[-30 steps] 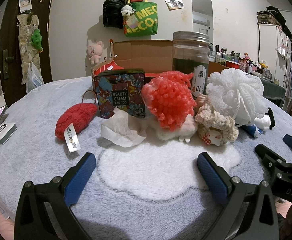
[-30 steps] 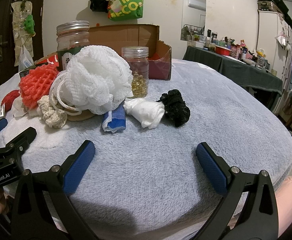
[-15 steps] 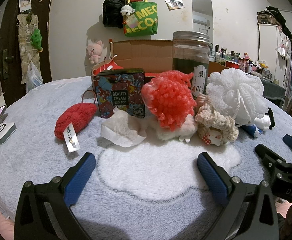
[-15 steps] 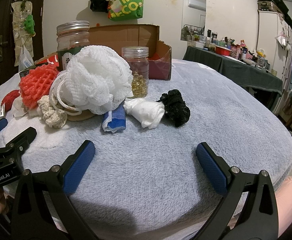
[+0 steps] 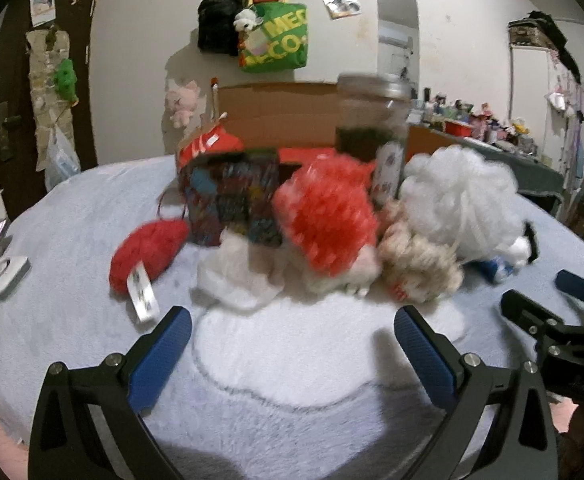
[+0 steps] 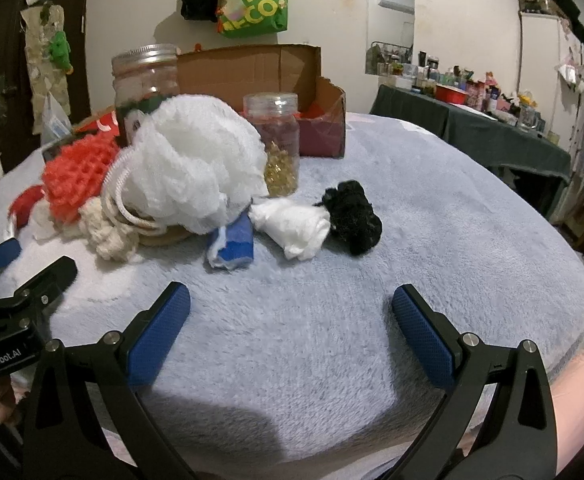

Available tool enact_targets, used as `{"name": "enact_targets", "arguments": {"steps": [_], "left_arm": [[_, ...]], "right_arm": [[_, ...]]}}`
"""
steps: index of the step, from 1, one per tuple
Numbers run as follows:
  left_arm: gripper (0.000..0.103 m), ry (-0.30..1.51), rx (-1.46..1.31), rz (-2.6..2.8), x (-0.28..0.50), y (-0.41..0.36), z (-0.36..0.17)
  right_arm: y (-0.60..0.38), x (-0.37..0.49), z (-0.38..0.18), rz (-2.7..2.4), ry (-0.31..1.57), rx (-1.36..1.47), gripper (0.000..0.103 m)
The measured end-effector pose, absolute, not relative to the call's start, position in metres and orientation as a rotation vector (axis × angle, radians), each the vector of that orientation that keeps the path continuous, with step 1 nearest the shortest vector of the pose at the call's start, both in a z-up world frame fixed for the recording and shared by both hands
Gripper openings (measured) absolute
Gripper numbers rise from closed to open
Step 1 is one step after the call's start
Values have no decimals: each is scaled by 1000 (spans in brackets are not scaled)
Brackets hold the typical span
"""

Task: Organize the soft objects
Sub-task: 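Grasp the red mesh net with the left gripper while the right grasps the white bath puff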

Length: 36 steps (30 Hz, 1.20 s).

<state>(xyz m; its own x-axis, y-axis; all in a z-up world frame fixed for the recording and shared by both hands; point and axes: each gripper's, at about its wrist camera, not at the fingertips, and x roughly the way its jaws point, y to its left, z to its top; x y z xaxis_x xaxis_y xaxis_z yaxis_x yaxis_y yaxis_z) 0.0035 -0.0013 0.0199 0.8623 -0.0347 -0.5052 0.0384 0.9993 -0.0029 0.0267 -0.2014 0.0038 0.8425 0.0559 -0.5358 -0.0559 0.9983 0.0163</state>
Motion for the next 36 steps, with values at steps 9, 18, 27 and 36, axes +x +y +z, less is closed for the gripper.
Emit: {"name": "enact_targets", "arguments": {"steps": [9, 18, 27, 36], "left_arm": [[103, 472, 9, -121, 10, 0, 59], [96, 518, 26, -148, 42, 2, 69], [80, 594, 12, -193, 61, 5, 61], [65, 628, 21, -235, 63, 2, 53]], "right_arm": [[-204, 35, 41, 129, 481, 0, 103], [-197, 68, 63, 284, 500, 11, 103], [-197, 103, 53, 415, 615, 104, 103], [-194, 116, 41, 482, 692, 164, 93]]}}
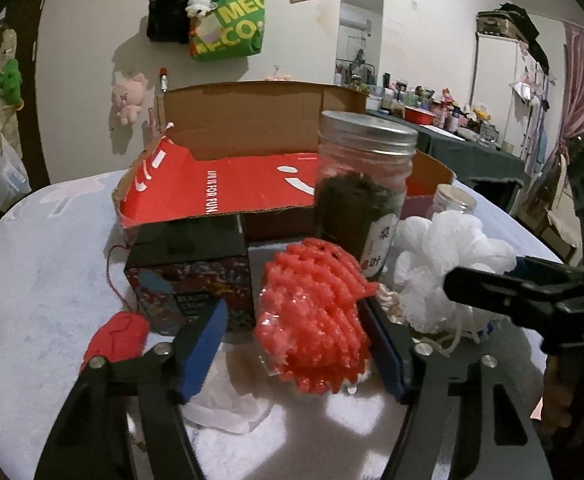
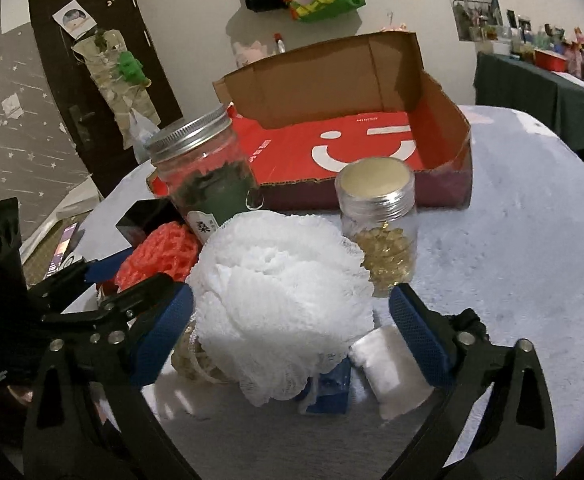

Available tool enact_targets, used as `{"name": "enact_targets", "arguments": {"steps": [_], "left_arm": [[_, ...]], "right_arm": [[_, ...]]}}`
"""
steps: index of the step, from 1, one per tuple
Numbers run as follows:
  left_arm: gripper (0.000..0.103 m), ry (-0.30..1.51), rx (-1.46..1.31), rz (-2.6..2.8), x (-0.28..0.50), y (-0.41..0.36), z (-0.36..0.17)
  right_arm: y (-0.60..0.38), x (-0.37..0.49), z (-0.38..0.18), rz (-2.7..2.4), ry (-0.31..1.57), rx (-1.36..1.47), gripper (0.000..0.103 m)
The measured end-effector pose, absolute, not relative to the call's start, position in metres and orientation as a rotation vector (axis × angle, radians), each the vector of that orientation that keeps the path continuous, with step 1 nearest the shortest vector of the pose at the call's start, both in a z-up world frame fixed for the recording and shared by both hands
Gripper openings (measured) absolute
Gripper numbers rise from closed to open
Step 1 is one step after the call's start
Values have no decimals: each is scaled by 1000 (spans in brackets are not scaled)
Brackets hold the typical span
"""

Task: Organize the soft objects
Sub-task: 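Grasp the red mesh net with the left gripper while the right grasps the white bath puff, then carry the red mesh net and white bath puff into the cardboard box with both grippers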

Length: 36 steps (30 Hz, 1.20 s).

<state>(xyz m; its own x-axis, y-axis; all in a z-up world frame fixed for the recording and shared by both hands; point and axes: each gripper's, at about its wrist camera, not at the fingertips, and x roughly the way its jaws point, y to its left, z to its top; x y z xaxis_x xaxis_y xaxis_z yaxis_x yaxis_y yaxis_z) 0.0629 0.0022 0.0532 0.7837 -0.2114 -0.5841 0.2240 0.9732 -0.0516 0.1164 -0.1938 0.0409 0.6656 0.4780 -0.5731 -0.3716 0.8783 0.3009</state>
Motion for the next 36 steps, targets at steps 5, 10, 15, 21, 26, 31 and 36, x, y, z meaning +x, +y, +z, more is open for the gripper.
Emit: {"name": "enact_targets", "arguments": {"steps": [5, 10, 15, 21, 26, 31, 36], "left_arm": [[45, 639, 26, -275, 62, -2, 53], [40, 619, 30, -276, 54, -2, 60], [39, 600, 16, -285, 49, 1, 71], [39, 563, 12, -293, 39, 7, 90], [39, 507, 28, -286, 38, 17, 118], [39, 462, 55, -289, 54, 27, 148], [39, 453, 88, -321, 85, 29, 171]], "right_arm": [[-196, 117, 38, 523, 708, 199, 63], [-198, 105, 44, 527, 667, 200, 40], [-197, 88, 54, 501, 592, 162, 36], [-203, 72, 73, 496, 522, 150, 35], [-210, 63, 100, 493, 452, 133, 35], [-217, 73, 134, 491, 385, 104, 35], [-219, 106, 165, 511, 378, 75, 35]]}}
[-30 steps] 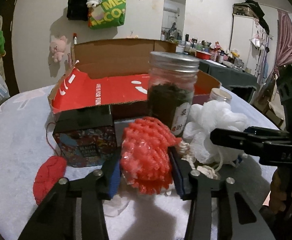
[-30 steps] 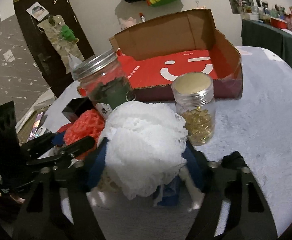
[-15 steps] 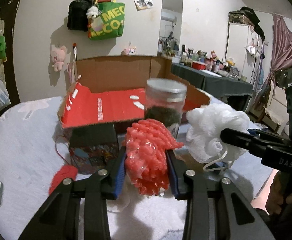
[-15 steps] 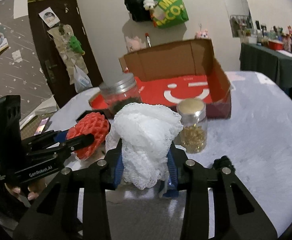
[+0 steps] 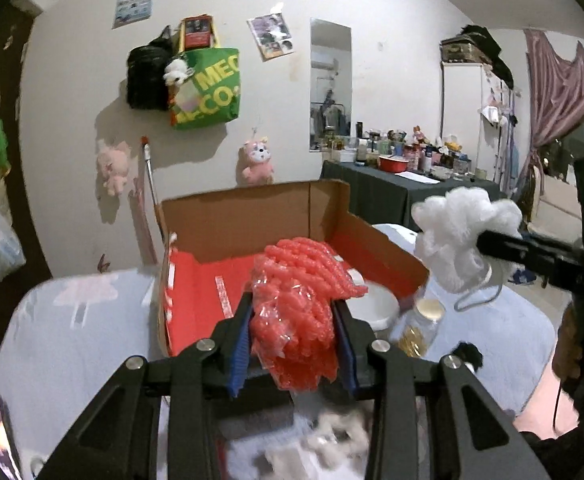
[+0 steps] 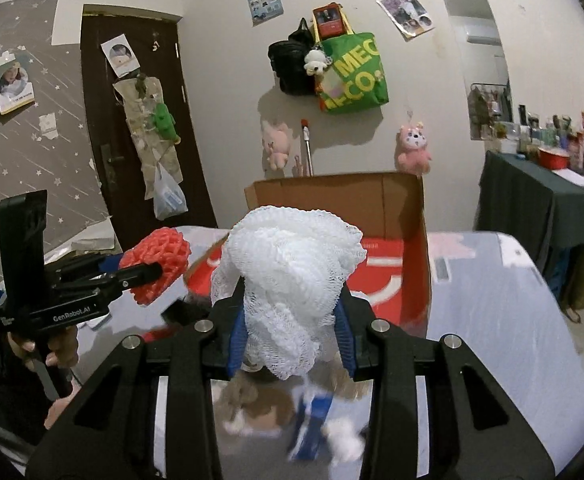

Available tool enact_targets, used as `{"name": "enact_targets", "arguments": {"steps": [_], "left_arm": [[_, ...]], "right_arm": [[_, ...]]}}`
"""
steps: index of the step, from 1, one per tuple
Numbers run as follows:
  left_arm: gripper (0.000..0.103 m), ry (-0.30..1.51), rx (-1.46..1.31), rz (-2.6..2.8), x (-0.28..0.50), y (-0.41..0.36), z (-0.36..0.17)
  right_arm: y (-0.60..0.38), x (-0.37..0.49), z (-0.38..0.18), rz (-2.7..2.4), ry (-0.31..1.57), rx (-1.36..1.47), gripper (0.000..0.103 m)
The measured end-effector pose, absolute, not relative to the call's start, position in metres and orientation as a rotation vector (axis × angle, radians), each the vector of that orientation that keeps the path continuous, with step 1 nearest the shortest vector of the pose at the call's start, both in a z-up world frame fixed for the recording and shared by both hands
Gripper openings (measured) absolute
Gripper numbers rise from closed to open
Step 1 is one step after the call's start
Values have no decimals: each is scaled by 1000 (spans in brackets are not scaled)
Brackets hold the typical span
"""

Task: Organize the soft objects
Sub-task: 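Carry the red mesh net and white bath puff into the cardboard box with both grippers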

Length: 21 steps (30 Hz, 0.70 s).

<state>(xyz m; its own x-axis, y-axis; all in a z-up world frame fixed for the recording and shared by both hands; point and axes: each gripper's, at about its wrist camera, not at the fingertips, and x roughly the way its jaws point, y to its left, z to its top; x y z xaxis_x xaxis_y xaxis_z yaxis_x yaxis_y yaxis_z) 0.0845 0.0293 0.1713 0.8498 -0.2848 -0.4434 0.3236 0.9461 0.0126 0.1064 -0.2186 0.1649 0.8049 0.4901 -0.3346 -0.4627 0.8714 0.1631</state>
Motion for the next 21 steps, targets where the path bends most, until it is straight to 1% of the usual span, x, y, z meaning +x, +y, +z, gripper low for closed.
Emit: {"name": "enact_targets", "arguments": {"steps": [4, 9, 12, 16, 21], "left_arm": [[39, 478, 146, -340, 123, 24, 185], [39, 530, 188, -369, 177, 13, 194], [39, 584, 202, -371, 213, 7, 190], [39, 629, 241, -366, 257, -1, 176], [39, 732, 231, -337, 316, -3, 144]], "right_arm": [[-212, 153, 187, 514, 409, 20, 35], [-197, 222, 195, 510, 503, -44, 35], [-188, 265, 190, 510, 572, -71, 35], [-162, 318, 170, 477, 677, -106, 35], [-143, 368, 143, 432, 782, -103, 35]]}}
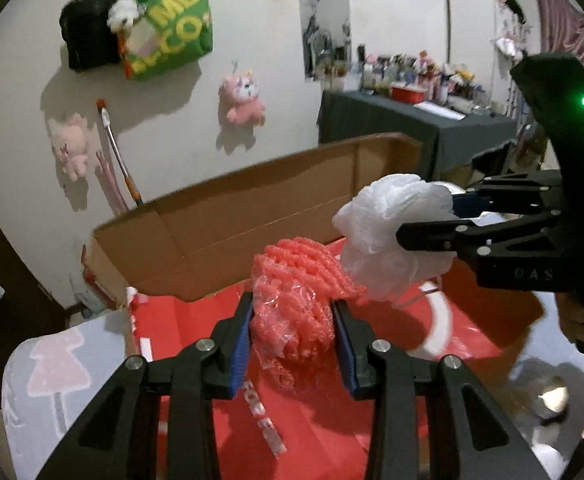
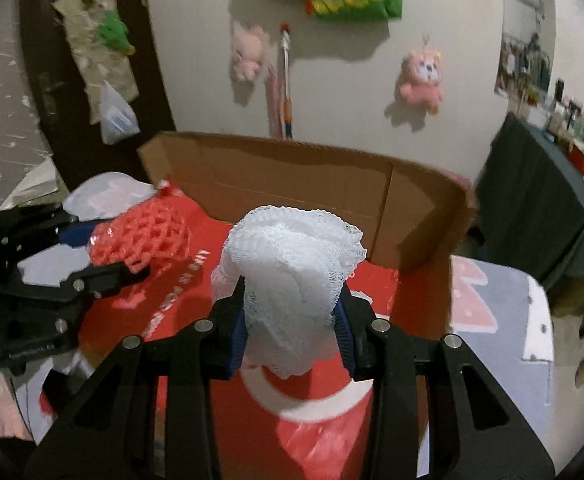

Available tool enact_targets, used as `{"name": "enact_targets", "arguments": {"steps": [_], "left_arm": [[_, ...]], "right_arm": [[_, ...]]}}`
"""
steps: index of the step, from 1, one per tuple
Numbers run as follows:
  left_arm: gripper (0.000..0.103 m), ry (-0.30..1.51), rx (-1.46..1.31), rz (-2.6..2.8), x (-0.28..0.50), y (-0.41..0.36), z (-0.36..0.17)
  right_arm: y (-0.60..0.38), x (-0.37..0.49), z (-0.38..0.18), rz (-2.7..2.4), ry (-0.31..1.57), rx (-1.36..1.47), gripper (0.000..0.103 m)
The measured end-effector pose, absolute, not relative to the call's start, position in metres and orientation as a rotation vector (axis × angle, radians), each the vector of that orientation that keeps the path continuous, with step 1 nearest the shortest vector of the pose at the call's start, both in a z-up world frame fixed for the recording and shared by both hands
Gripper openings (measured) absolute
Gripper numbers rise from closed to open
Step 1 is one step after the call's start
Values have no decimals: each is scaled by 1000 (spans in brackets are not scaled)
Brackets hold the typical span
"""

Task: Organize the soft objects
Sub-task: 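Carry the red mesh net and white bath puff into the cardboard box with both grippers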

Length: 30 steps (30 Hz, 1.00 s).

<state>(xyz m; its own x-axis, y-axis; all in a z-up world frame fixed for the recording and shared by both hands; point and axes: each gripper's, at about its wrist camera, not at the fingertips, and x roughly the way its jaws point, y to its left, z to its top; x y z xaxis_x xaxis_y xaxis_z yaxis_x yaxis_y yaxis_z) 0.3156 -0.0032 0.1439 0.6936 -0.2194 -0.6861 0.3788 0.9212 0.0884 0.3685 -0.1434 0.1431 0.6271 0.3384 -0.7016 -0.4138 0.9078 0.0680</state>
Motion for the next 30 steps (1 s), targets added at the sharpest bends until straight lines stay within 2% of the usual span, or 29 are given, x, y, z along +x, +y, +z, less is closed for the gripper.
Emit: {"name": "enact_targets", "arguments": {"steps": [10, 15, 18, 30], "left_arm": [[40, 856, 193, -317, 384, -4, 104], [41, 870, 270, -299, 391, -13, 88], [44, 893, 296, -293, 391, -15, 78], [47, 901, 291, -288, 386, -19, 73]], "right_arm": [[-131, 435, 102, 388, 916, -74, 36], [-129, 449, 85, 357, 967, -91, 38], [-130, 446, 77, 347, 979, -116, 43], [-135, 443, 78, 334, 1001, -84, 51]]}}
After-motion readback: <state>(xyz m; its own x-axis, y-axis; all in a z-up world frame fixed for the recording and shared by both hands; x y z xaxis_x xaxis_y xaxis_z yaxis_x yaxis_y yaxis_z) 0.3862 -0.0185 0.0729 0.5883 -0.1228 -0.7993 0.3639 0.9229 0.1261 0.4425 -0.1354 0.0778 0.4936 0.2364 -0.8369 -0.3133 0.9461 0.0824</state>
